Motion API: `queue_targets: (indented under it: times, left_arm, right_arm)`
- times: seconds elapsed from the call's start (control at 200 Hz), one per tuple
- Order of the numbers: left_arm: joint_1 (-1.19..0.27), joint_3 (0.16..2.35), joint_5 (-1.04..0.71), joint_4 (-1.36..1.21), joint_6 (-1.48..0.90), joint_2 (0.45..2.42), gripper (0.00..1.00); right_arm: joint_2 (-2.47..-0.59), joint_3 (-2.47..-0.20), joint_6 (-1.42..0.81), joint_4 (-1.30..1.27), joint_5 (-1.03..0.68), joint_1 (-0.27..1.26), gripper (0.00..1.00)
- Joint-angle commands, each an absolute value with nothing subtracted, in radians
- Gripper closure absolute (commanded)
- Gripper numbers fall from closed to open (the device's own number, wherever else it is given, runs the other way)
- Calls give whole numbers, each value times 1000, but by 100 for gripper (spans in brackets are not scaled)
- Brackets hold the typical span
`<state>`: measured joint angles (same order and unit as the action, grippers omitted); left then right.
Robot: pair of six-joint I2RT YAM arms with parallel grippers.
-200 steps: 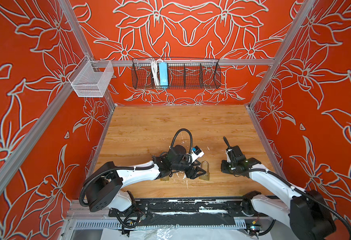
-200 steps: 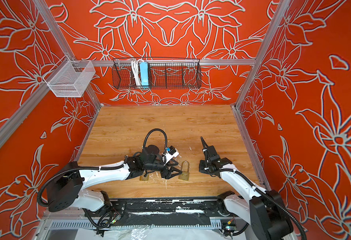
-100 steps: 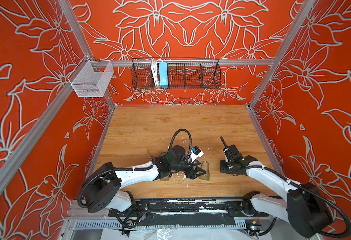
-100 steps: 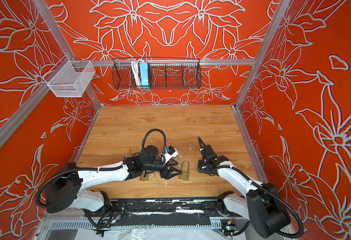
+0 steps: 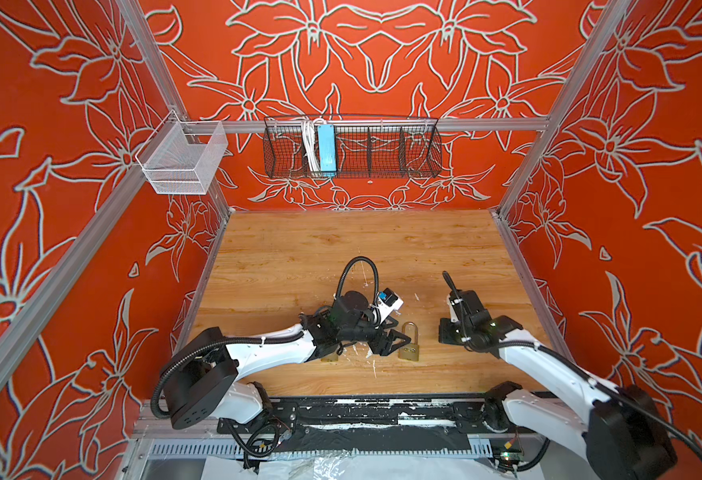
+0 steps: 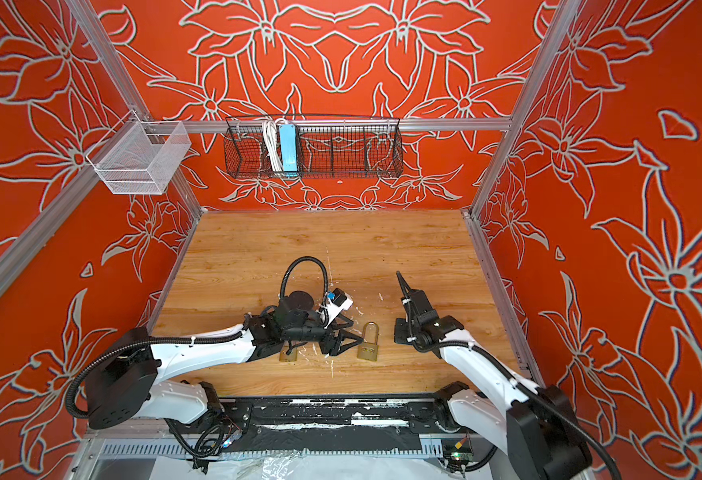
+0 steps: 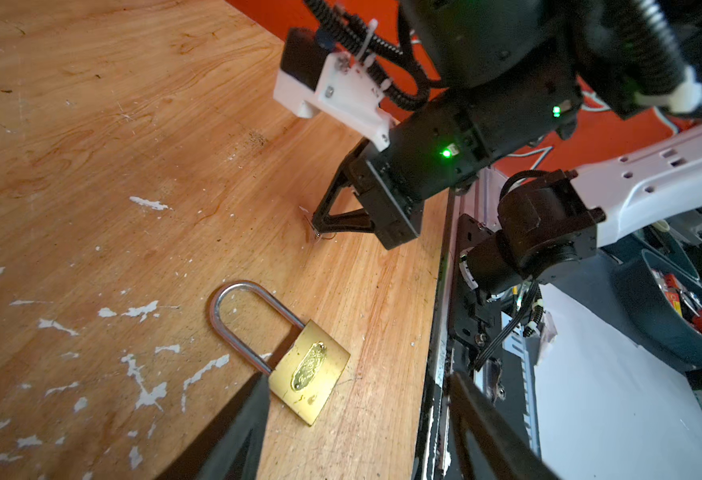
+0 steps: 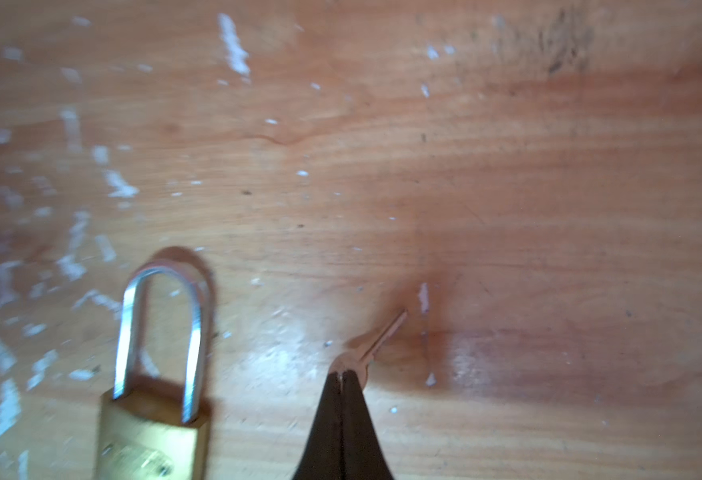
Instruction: Unlock with the key
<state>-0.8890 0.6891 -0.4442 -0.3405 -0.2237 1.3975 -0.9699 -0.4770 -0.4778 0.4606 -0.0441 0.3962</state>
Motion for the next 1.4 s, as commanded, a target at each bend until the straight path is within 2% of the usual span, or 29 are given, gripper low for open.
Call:
queue_targets:
  times: [0.0, 0.095, 0.22, 0.4, 0.51, 0.606, 0.766, 0.851, 1.111, 1.291, 1.396]
  left_arm:
    - [-882, 728, -495, -366, -296, 1426, 32]
    - [-882, 714, -441, -379, -281, 1425, 33]
    - [-884, 633, -442, -519, -122, 1421, 34]
    - [-907, 361, -492, -1121, 123, 1475, 44]
    - [-922, 306, -481, -1286, 226, 1542, 49]
    - [-922, 296, -447, -1334, 267, 1579, 52]
    - [-923, 286, -368, -1366, 300, 1600, 62]
    - [-923, 282, -314, -1369, 311, 1596, 61]
    - [-923, 278, -319, -1391, 299, 1599, 59]
    - [-923, 286, -347, -1385, 295, 1604, 60]
    - [-925, 287, -286, -1374, 298, 1602, 62]
  right_arm:
    - [-835, -424, -440, 432, -89, 405, 100]
    - [-728, -386, -440, 413, -115, 407, 100]
    - [-686, -400, -438, 432, -153, 406, 100]
    - [-692, -521, -474, 496, -241, 419, 100]
    - [-709, -582, -493, 505, -262, 455, 100]
    - [-715, -608, -525, 489, -270, 503, 100]
    - [-722, -611, -586, 407, -253, 606, 100]
    - [-743, -624, -606, 384, -229, 672, 100]
    - [-842, -695, -625, 339, -108, 851, 100]
    - [-938, -743, -612, 307, -42, 929, 100]
    - [-977, -771, -604, 300, -19, 961, 100]
